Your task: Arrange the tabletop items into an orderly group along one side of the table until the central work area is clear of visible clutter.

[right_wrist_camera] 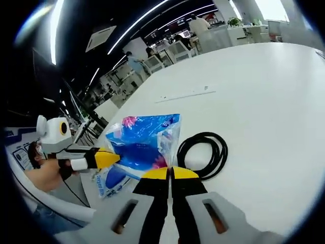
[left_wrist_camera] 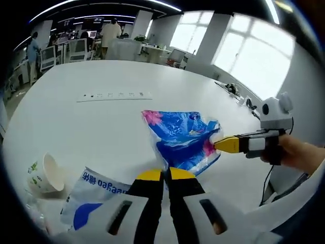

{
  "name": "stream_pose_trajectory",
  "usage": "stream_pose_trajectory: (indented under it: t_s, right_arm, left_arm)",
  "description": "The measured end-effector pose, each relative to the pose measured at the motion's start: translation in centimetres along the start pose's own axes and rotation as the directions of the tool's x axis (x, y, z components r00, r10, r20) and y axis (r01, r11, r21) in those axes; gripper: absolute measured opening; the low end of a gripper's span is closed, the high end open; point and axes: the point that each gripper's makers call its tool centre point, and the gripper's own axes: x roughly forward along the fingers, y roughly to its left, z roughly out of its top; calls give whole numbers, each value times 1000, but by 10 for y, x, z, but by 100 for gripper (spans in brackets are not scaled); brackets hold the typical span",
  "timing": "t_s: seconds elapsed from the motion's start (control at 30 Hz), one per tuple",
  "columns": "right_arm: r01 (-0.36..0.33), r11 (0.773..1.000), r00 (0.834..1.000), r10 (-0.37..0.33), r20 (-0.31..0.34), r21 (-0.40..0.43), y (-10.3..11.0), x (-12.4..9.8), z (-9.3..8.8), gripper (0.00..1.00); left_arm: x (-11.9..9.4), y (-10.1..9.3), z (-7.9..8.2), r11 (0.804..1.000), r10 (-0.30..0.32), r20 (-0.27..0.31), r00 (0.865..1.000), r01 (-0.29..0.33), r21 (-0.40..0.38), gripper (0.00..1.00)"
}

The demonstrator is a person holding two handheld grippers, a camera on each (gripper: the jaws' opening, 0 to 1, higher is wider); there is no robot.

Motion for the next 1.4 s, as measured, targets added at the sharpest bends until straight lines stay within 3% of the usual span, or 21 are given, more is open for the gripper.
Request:
stream_pose_trajectory:
  t_s: [0.77,0.97,1.13,1.4]
  right_arm:
    - [40,999,999,-39,13,-24,-34,14,35,0]
    - [84,996,996,-83,24,-11,-54,25,43,0]
    - [143,986,988,-148,51,90,-80,36,48,0]
    - [176,981,982,-181,61,84,-98,49,51,0]
  left_arm:
    - [41,0,27,997,-43,-45,998,46,61,1]
    - [65,4,37,997,-45,-67,997,49,63,1]
    - [89,6,40,997,-46,-88,995,51,55,1]
    - [115,13,39,999,-33,-113,993,37,31,1]
